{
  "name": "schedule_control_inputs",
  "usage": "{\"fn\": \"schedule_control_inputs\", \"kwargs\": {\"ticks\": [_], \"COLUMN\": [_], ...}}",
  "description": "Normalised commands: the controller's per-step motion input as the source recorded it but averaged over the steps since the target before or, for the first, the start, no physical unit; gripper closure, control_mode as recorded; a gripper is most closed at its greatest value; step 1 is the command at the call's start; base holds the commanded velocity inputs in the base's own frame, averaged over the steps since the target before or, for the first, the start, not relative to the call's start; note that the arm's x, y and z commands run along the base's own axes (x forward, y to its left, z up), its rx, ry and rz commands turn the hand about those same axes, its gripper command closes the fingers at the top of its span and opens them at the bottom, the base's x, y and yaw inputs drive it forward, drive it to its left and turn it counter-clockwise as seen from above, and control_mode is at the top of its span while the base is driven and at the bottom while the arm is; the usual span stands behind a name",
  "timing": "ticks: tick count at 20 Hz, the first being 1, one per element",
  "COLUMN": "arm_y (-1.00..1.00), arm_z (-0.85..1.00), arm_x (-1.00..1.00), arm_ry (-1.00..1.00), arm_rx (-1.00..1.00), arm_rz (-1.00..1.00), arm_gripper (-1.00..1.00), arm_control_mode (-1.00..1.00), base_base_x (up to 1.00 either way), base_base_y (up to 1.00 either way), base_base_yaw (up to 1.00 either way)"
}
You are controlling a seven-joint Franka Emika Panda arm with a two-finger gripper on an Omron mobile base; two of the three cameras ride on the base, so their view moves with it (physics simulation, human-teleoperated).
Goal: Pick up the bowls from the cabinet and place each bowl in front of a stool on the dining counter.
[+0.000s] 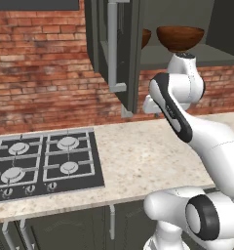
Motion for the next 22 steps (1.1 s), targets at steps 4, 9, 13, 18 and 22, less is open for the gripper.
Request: {"fn": "schedule_control_inputs", "kwargs": {"ticks": [4,9,13,18,22], "arm_y": [0.04,0.0,-0.01,0.0,-0.01], "arm_z": [0.03,0.37,0.49,0.68,0.91], "arm_x": [0.0,-0.16,-0.04,-0.02,-0.05], "arm_ry": [-0.01,-0.21,-0.38,-0.41,-0.22], "arm_rx": [0.0,-0.14,-0.15,-0.13,-0.04], "arm_rz": [-0.01,0.0,0.21,0.22,0.11], "arm_gripper": [-1.0,-1.0,-1.0,-1.0,-1.0], "arm_control_mode": [-1.0,-1.0,-1.0,-1.0,-1.0], "base_base_x": [0.0,0.0,0.0,0.0,0.0], "base_base_y": [0.0,0.0,0.0,0.0,0.0], "base_base_yaw": [0.0,0.0,0.0,0.0,0.0]}}
